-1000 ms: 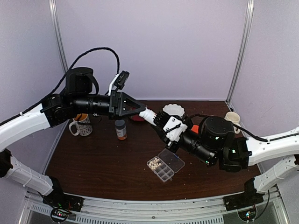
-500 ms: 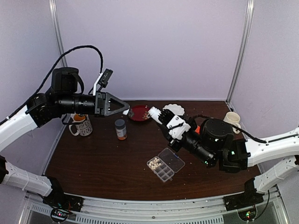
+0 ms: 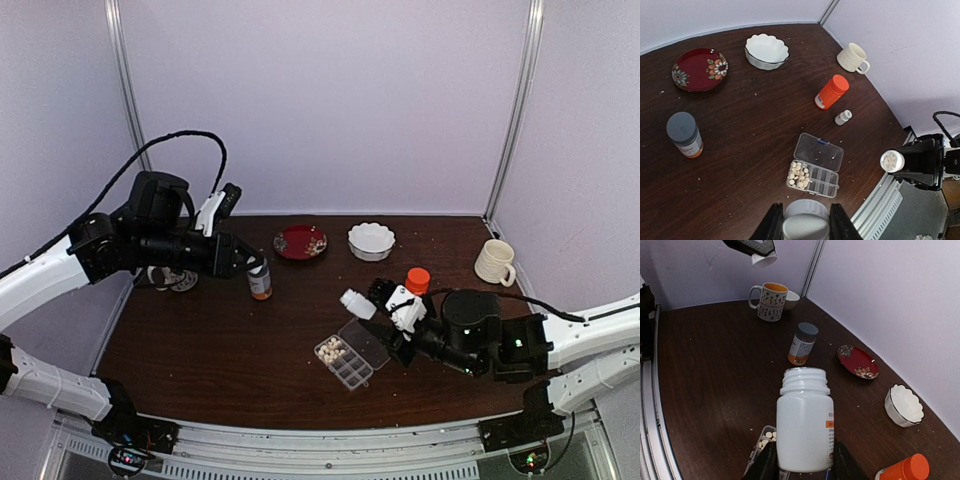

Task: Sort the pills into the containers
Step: Pour the pill into the compartment of the pill container.

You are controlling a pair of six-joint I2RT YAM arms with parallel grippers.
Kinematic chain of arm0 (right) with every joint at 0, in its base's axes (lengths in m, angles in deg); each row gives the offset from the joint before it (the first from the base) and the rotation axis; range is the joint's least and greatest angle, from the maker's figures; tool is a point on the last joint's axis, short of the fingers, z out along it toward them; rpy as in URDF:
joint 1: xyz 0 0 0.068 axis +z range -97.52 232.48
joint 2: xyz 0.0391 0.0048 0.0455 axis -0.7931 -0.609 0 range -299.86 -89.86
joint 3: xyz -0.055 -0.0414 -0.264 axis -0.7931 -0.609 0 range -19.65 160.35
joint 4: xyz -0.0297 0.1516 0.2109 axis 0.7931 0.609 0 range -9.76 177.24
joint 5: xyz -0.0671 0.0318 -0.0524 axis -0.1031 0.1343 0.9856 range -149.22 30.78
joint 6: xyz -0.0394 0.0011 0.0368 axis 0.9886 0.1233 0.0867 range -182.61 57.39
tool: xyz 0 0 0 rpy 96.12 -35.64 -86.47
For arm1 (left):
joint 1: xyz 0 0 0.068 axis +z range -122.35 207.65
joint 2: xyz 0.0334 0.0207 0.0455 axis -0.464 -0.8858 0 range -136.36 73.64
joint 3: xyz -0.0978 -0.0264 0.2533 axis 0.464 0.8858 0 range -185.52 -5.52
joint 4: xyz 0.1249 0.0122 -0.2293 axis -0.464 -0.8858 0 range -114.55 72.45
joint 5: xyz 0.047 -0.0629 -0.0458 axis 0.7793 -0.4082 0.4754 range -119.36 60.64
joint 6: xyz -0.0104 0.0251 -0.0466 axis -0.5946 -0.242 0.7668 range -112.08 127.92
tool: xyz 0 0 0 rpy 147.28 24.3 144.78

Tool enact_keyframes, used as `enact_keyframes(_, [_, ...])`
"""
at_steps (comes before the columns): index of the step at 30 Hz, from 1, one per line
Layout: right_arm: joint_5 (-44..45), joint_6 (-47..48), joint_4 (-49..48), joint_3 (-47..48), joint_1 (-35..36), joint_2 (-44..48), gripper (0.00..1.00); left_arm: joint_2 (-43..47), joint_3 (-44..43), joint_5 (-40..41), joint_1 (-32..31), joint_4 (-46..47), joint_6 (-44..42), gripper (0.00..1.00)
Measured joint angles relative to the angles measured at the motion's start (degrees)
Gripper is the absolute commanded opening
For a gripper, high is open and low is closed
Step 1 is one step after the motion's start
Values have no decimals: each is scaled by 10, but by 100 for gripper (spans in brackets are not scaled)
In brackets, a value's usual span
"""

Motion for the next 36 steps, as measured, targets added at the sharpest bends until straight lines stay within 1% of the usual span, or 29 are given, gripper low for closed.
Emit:
enact_keyframes(7, [-67, -83, 23, -92, -7, 4, 0, 3, 13, 54, 0, -10, -4, 0])
enact_keyframes(14, [-101, -146, 27, -107, -18, -36, 0, 38, 40, 116, 0, -9, 0, 0])
enact_keyframes(20, [-119, -191, 30, -108, -34, -70, 0, 66, 81, 135, 1, 6, 8, 0])
enact_keyframes(27, [-160, -229, 47, -103, -64, -106, 0, 75, 100, 141, 1, 22, 6, 0])
enact_keyframes(36, [-187, -250, 119, -42, -73, -143, 0, 72, 103, 122, 1, 33, -14, 0])
